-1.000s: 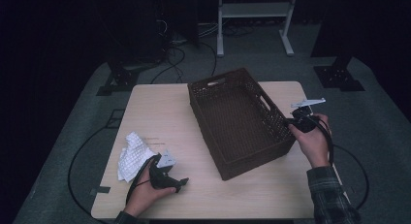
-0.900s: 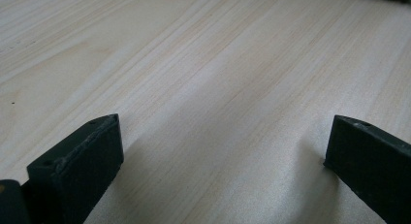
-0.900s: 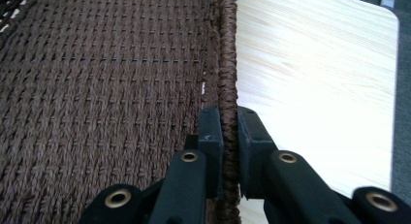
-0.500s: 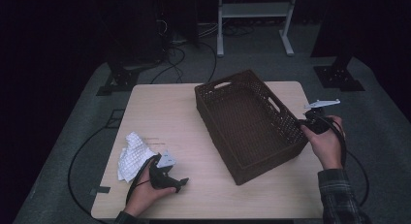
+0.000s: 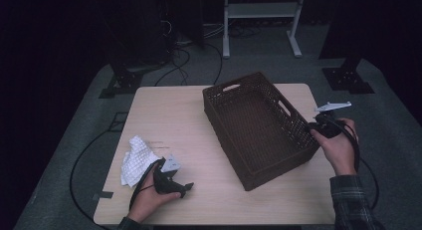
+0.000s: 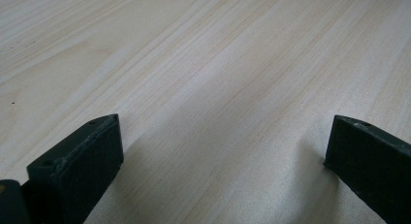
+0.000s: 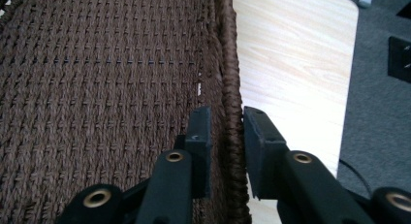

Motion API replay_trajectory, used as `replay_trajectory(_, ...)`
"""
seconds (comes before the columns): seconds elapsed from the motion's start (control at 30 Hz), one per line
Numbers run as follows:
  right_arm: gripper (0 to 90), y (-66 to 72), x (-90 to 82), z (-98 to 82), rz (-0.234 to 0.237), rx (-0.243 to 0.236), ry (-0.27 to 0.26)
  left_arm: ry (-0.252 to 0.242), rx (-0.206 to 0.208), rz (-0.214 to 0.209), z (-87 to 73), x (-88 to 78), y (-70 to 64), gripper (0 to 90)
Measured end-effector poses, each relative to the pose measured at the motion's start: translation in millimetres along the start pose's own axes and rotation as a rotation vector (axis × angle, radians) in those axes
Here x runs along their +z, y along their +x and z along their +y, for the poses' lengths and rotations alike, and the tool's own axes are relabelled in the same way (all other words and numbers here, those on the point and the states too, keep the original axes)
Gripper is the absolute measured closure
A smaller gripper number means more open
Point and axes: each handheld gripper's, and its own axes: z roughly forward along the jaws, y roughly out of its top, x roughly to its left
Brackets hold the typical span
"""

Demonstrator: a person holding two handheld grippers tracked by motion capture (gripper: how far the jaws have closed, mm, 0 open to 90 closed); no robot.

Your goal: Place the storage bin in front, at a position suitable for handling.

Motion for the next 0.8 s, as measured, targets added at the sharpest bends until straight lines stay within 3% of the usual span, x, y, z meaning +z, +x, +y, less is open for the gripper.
replay_trajectory(0.17,69.2,7.8,-11.2,5.0,-0.027,-0.010,-0.032,0.003,0.002,0.000,0.1,-0.2,0.1,0.0)
replay_trajectory(0.4,67.2,24.9,-19.3,13.9,0.053,-0.026,-0.082,-0.004,-0.002,0.001,-0.1,0.3,-0.1,0.0)
replay_trajectory(0.8,65.3,63.8,-16.2,27.2,0.126,-0.068,-0.101,-0.002,-0.001,0.000,0.0,0.1,-0.1,0.0)
